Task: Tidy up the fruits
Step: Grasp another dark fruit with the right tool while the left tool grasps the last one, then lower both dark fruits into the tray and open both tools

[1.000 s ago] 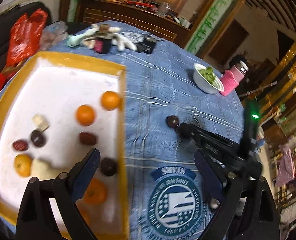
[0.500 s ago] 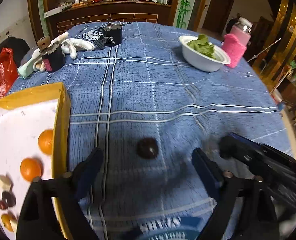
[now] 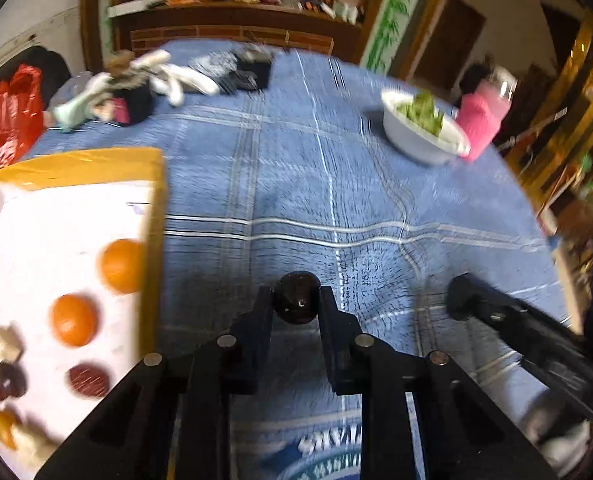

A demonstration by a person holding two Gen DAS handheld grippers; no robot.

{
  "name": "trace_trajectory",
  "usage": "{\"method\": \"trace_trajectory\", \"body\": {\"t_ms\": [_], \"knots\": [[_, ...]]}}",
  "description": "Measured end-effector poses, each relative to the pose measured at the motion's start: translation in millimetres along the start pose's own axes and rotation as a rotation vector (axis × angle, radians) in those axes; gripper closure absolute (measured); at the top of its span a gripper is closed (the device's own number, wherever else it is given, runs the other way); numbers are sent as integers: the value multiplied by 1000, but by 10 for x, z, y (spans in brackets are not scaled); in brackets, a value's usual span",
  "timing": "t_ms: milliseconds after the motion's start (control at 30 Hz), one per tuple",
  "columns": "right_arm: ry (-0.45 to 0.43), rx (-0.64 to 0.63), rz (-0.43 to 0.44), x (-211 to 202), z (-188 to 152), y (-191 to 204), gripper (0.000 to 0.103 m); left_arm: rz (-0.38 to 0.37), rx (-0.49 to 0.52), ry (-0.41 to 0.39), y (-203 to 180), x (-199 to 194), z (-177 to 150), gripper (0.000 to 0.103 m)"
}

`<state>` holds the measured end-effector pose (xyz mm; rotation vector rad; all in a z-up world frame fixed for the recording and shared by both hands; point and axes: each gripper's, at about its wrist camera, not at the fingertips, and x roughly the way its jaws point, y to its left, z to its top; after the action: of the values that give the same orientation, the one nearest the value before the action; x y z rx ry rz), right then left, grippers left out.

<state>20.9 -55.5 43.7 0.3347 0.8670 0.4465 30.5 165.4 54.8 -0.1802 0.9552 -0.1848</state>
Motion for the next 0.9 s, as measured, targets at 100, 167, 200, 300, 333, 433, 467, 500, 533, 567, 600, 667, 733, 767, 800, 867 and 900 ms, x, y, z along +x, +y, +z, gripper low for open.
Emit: {"method": "trace_trajectory", "body": {"t_ms": [100, 167, 200, 300, 333, 433, 467, 500, 533, 567, 600, 667, 733, 767, 800, 867, 900], "knots": [[-2, -20, 10, 4, -21, 62, 74, -2, -57, -70, 250, -436, -91, 81], [-1, -36, 19, 8, -45, 119, 74, 11, -109, -111, 488, -711, -170, 81], [1, -44, 32, 12, -62, 162, 74, 23, -126, -123, 575, -814, -206, 81], [8, -70, 57, 17, -108, 297, 74, 115, -207, -166, 1038, -1178, -402, 81], [15, -77, 68, 23, -132, 384, 74, 142, -230, -169, 1188, -1235, -456, 81], [55, -85, 154, 84, -205, 680, 74, 181, -319, -163, 1586, -1320, -604, 81], [72, -90, 181, 124, -236, 805, 74, 177, -336, -157, 1663, -1328, -632, 81], [90, -93, 207, 166, -268, 921, 74, 174, -356, -147, 1749, -1316, -681, 81], [116, -97, 237, 231, -303, 1061, 74, 172, -367, -143, 1797, -1310, -718, 81], [135, -103, 256, 289, -328, 1176, 74, 166, -373, -142, 1823, -1312, -737, 79], [153, -113, 271, 352, -355, 1308, 73, 153, -381, -142, 1862, -1323, -759, 71], [183, -145, 281, 478, -393, 1570, 73, 130, -395, -151, 1925, -1366, -797, 45], [206, -168, 279, 608, -423, 1755, 72, 114, -401, -180, 1959, -1439, -829, 33], [216, -172, 278, 670, -428, 1813, 71, 108, -401, -189, 1971, -1456, -836, 32], [230, -168, 276, 761, -436, 1882, 71, 100, -403, -199, 1994, -1503, -854, 31], [247, -156, 263, 862, -440, 1925, 69, 91, -407, -208, 2034, -1551, -869, 29], [253, -147, 256, 900, -446, 1941, 60, 90, -407, -214, 2050, -1578, -882, 28]]}}
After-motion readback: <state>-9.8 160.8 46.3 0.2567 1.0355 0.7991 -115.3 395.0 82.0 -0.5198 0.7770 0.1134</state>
